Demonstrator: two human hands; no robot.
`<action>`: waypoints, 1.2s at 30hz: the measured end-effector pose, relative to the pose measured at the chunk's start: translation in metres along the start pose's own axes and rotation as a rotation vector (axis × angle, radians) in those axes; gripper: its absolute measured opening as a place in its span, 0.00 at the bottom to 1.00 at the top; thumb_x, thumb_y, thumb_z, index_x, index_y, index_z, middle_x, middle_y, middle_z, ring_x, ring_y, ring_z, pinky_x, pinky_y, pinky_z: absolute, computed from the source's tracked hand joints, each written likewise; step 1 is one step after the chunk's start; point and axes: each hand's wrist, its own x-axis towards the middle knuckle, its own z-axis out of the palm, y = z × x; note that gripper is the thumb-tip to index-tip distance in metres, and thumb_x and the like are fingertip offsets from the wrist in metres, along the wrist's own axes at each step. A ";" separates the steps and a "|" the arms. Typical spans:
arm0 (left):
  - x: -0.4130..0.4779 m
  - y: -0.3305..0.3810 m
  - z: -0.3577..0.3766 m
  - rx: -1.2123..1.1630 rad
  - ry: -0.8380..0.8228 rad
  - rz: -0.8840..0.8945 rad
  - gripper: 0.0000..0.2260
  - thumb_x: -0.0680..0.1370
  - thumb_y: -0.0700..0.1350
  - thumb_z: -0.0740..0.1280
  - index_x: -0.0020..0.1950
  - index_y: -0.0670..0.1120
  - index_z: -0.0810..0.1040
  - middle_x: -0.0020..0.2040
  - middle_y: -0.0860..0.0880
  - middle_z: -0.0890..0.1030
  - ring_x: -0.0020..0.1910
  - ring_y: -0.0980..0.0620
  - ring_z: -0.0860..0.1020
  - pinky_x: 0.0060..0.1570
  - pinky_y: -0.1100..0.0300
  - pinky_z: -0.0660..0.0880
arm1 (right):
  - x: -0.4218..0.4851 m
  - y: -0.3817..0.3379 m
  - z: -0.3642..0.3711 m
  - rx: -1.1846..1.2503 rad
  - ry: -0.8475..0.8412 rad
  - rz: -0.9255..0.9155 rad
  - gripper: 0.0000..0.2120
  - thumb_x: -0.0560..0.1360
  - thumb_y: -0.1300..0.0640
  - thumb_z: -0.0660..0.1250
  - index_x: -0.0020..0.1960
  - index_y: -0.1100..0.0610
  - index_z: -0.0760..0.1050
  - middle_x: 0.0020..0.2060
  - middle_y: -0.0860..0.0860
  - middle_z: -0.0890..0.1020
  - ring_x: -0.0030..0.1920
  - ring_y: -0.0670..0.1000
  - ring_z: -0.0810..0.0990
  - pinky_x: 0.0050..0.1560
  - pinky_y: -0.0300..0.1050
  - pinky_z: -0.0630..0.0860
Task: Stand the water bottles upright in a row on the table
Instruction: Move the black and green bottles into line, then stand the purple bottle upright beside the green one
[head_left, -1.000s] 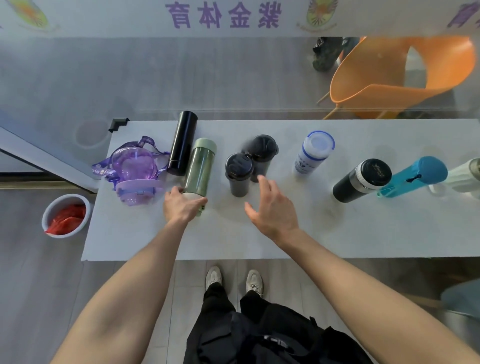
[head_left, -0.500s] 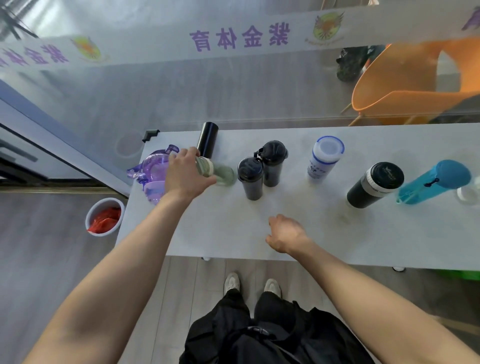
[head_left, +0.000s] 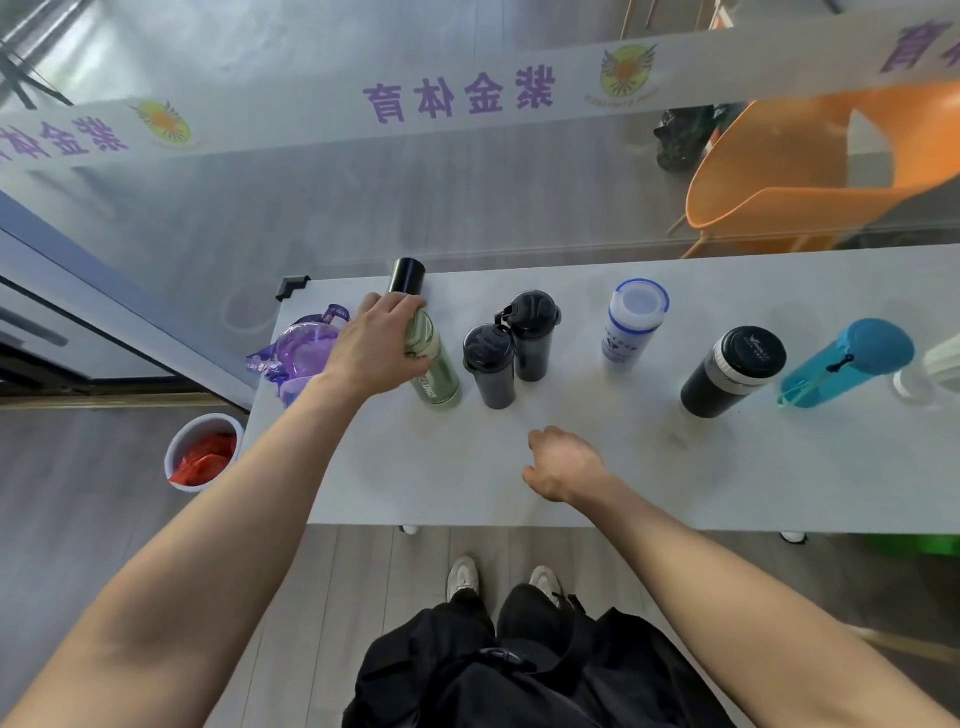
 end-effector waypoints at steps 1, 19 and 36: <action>0.000 -0.001 -0.001 -0.001 -0.008 0.006 0.38 0.72 0.53 0.78 0.81 0.53 0.69 0.76 0.53 0.74 0.72 0.45 0.69 0.61 0.39 0.79 | -0.001 -0.001 -0.002 -0.006 0.002 -0.004 0.19 0.81 0.50 0.64 0.69 0.58 0.74 0.64 0.57 0.77 0.63 0.61 0.80 0.60 0.51 0.76; 0.017 -0.083 -0.044 -0.072 -0.002 -0.130 0.21 0.83 0.58 0.69 0.75 0.54 0.77 0.74 0.50 0.77 0.68 0.45 0.78 0.65 0.44 0.77 | 0.011 -0.102 -0.199 -0.046 0.382 -0.297 0.22 0.80 0.44 0.68 0.70 0.55 0.77 0.63 0.55 0.82 0.62 0.60 0.82 0.62 0.54 0.79; 0.091 -0.224 -0.002 -0.023 -0.327 -0.187 0.26 0.83 0.63 0.68 0.76 0.50 0.77 0.70 0.47 0.79 0.68 0.42 0.78 0.63 0.48 0.75 | 0.267 -0.226 -0.186 -0.436 -0.109 -0.695 0.26 0.76 0.65 0.69 0.71 0.47 0.79 0.67 0.51 0.81 0.68 0.56 0.78 0.67 0.54 0.75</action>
